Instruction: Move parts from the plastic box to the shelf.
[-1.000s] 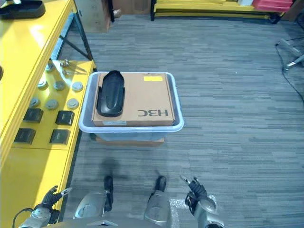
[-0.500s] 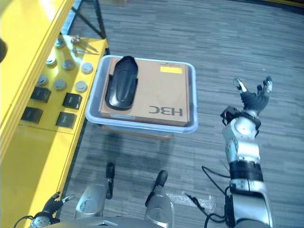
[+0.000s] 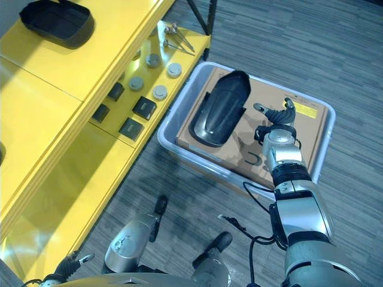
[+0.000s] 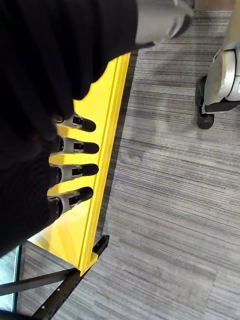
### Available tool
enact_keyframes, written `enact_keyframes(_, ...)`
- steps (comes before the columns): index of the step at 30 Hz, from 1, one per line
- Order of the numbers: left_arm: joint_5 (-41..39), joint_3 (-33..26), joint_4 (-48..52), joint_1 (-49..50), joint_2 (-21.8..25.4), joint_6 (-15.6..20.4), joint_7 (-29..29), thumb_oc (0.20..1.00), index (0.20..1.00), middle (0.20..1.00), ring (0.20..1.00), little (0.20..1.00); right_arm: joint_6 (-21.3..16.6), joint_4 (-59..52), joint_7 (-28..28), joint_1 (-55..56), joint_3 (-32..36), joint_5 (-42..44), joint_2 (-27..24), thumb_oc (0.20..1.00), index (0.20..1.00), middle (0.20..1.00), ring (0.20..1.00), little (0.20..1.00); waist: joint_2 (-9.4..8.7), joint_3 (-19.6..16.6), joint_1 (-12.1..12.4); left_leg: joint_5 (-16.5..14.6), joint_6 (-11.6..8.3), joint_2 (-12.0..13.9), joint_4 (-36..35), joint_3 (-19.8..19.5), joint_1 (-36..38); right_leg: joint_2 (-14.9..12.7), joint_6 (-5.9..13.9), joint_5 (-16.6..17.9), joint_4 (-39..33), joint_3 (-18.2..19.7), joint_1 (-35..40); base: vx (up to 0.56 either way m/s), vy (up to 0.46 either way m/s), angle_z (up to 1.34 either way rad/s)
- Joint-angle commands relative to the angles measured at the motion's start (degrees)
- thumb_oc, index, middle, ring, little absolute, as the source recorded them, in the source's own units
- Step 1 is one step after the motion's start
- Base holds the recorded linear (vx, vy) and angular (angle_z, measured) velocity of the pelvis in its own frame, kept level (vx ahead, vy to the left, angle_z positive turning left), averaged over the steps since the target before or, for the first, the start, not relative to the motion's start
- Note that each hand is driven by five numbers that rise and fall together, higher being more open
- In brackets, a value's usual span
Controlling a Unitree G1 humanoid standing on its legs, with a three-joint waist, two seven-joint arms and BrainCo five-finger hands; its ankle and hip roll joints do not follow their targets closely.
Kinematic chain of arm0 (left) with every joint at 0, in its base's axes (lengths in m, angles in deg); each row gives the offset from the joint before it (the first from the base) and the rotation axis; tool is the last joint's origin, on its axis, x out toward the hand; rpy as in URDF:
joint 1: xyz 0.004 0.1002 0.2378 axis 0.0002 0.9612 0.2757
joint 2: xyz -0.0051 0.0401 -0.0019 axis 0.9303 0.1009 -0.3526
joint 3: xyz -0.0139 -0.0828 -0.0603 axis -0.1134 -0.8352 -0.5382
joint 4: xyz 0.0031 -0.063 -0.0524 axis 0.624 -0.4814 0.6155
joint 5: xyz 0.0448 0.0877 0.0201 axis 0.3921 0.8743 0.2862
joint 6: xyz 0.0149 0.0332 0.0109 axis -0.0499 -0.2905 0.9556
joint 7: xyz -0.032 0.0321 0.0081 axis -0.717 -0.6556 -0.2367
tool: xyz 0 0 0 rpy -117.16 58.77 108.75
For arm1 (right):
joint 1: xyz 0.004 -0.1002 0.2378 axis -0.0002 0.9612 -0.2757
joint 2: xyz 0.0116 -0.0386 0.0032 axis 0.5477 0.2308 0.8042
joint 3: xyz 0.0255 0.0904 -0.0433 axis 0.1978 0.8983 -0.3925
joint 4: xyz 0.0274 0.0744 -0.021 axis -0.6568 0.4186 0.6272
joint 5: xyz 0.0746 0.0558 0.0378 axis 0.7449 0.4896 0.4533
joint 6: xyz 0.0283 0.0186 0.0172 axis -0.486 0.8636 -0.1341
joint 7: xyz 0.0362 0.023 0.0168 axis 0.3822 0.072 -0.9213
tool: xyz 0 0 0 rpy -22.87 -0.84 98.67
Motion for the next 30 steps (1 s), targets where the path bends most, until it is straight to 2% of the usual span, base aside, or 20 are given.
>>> enact_keyframes(1,0.44,3.42,-0.51,2.29,2.35,0.48,-0.27,1.000,1.000,1.000,1.000,1.000,0.90,-1.75,-0.92,-0.87,-3.17,-3.89,-3.07,1.000,1.000,1.000,1.000,1.000,1.08,-2.01,0.10,3.16,-2.40,3.08,-3.88,-0.82,-2.38,-2.11,3.66,-6.75,7.73,1.32,0.99,-0.01,0.053,0.05)
enact_keyframes(3,0.23,3.22,0.35,2.48,2.57,0.44,-0.55,1.000,1.000,1.000,1.000,1.000,3.87,-0.77,-0.67,-1.05,-4.00,-7.46,-3.12,1.000,1.000,1.000,1.000,1.000,1.22,-1.73,0.45,3.17,-2.30,2.80,-3.92,-0.95,-2.42,-2.26,3.61,-6.74,7.89,1.14,0.97,-0.02,0.046,0.06)
enact_keyframes(7,-0.07,3.17,0.88,2.47,2.70,1.07,-0.64,1.000,1.000,1.000,1.000,1.000,5.54,2.51,-0.51,-0.83,-5.85,-10.32,-3.49,1.000,1.000,1.000,1.000,1.000,1.27,-1.32,0.90,3.22,-2.28,2.65,-3.97,-1.06,-2.54,-2.33,3.62,-6.70,7.91,0.93,1.09,-0.01,0.025,0.07)
enact_keyframes(15,-1.37,3.89,3.11,2.01,3.42,1.50,-1.07,1.000,1.000,1.000,1.000,1.000,6.61,7.27,-2.32,-1.18,-7.94,-12.13,-4.14,1.000,1.000,1.000,1.000,1.000,1.71,-0.41,1.81,3.20,-1.98,2.03,-4.05,-1.85,-2.99,-2.61,3.79,-6.33,8.00,0.71,0.59,-0.01,0.027,0.03)
enact_keyframes(27,-3.18,4.43,4.02,2.05,2.95,2.16,-1.04,1.000,1.000,1.000,1.000,1.000,5.87,8.16,-0.15,-4.98,-9.66,-10.52,-1.55,1.000,1.000,1.000,1.000,1.000,3.05,1.65,3.19,3.42,-1.61,0.87,-3.22,-2.53,-5.21,-3.59,3.81,-6.17,8.84,0.39,-1.09,-0.03,0.048,0.05)
enact_keyframes(30,-3.04,4.23,4.79,2.36,3.10,1.93,-1.43,1.000,1.000,1.000,1.000,1.000,7.51,7.83,0.34,-5.89,-10.09,-11.42,-1.11,1.000,1.000,1.000,1.000,1.000,3.28,1.90,3.66,3.43,-1.49,0.42,-3.18,-2.71,-5.45,-3.93,3.89,-6.09,9.05,0.17,-1.13,-0.02,0.035,0.05)
